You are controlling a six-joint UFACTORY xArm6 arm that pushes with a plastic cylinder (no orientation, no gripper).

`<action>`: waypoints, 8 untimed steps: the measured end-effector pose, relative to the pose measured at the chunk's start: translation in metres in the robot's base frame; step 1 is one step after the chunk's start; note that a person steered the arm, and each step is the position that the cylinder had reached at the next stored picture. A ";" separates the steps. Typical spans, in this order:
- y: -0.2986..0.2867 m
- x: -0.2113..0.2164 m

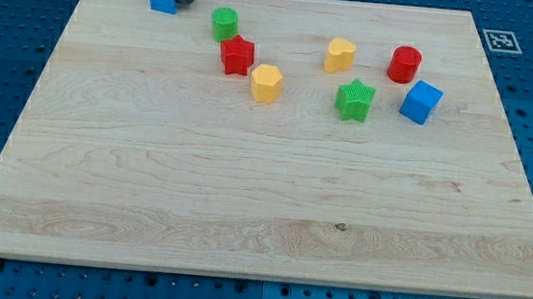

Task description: Push the blue cube into the yellow heart

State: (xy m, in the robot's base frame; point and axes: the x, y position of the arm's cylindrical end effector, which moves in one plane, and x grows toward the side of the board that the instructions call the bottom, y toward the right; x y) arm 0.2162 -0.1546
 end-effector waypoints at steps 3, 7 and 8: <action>-0.009 0.000; 0.122 -0.004; 0.183 -0.004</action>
State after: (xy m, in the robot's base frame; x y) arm 0.2125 0.0284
